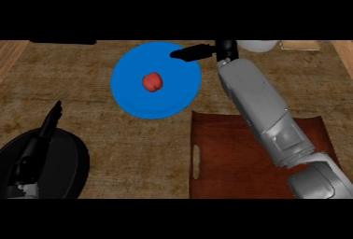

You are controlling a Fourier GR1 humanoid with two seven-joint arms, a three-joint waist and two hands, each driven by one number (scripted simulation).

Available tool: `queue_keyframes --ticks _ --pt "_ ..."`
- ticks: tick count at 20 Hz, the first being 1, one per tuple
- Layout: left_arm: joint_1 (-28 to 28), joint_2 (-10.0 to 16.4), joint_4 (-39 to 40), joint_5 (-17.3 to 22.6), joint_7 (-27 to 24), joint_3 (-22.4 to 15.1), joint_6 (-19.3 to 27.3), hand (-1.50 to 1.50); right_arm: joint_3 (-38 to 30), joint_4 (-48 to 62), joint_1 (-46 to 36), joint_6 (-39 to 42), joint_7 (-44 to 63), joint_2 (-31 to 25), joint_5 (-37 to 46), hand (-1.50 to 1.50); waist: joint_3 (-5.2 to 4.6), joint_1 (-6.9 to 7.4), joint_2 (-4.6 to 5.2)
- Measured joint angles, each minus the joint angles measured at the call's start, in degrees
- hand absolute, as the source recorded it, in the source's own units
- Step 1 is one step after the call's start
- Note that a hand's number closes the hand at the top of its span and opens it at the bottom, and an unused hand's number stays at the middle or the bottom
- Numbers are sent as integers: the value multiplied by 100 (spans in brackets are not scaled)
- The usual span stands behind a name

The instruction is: Pick the bell pepper from the tray and place it in the plate

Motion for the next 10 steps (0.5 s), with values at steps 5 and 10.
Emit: queue_keyframes --ticks 5,10 --pt "63 65 40 50 -100 111 -60 0 -440 143 349 699 -929 -502 -301 -150 -4 -43 -2" --pt "134 -14 -56 4 -77 66 -38 0 -617 453 529 1360 -1688 -982 -320 -150 -4 -32 -6"
